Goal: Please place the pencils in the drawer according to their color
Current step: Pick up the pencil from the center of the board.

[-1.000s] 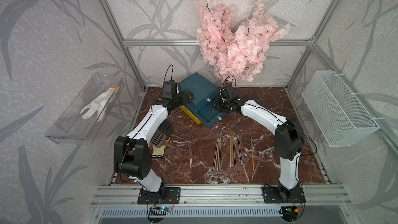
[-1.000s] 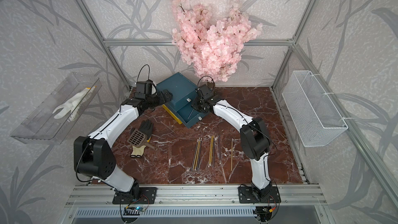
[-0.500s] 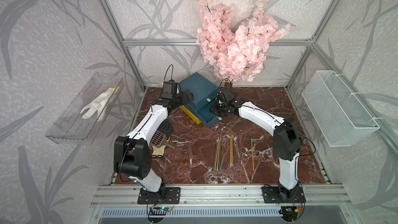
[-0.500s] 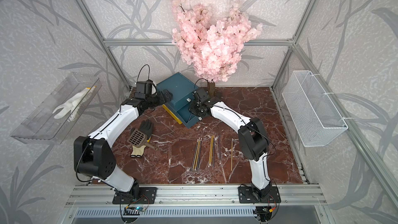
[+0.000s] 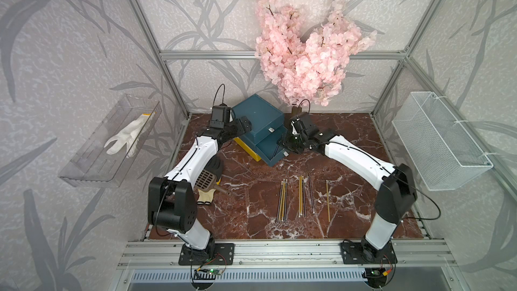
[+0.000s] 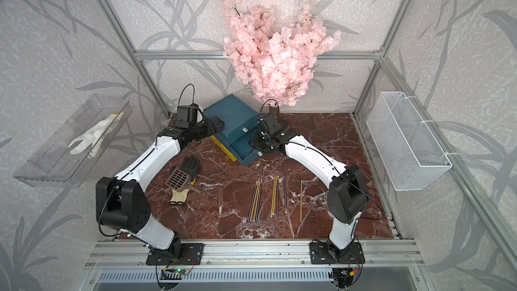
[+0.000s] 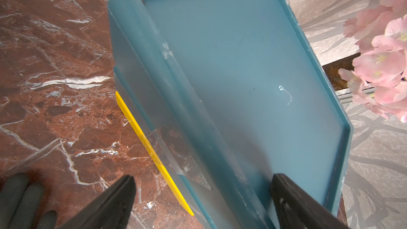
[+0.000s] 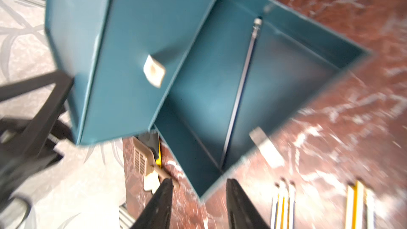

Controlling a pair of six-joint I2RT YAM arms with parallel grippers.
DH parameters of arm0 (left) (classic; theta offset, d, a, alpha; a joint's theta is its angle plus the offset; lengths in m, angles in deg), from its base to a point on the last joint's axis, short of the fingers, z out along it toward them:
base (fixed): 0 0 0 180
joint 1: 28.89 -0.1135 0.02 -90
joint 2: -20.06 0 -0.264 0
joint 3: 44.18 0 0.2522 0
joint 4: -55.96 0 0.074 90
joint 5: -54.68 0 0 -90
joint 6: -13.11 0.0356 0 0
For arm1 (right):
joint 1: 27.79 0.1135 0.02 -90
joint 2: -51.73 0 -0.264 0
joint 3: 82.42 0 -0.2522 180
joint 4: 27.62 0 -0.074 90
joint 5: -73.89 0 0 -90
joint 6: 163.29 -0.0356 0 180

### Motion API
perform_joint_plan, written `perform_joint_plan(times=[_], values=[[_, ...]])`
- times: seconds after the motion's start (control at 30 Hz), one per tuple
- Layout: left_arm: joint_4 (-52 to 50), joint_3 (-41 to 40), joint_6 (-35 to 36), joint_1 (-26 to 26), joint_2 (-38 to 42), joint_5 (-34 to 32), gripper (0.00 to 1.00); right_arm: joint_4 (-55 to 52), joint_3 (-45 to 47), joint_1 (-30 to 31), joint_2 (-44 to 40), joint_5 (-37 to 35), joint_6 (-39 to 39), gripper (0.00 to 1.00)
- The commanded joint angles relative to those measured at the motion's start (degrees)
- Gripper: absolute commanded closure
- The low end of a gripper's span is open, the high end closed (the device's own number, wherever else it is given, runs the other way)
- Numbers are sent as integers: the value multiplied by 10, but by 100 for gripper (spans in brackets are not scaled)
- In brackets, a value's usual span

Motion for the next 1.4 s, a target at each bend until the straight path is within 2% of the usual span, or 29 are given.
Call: perform_joint_plan(times=[0.0,0.23,0.43,0.87,1.37], values=[[-93,-24,26,2,-23,-10,0,-41,71,2,-76,-26,15,57],[-94,-21,24,2,-25,-7,0,-132,212,3,-164,-88,46,57],[-95,-22,26,3,-25,-8,0,-195,273,17,-165,-115,79,57],[-95,-23,24,3,-25,-7,0,-178,281,44,-62,-109,105,68],[-91,-25,24,2,-25,-8,0,-153,275,43,18,-114,128,72]])
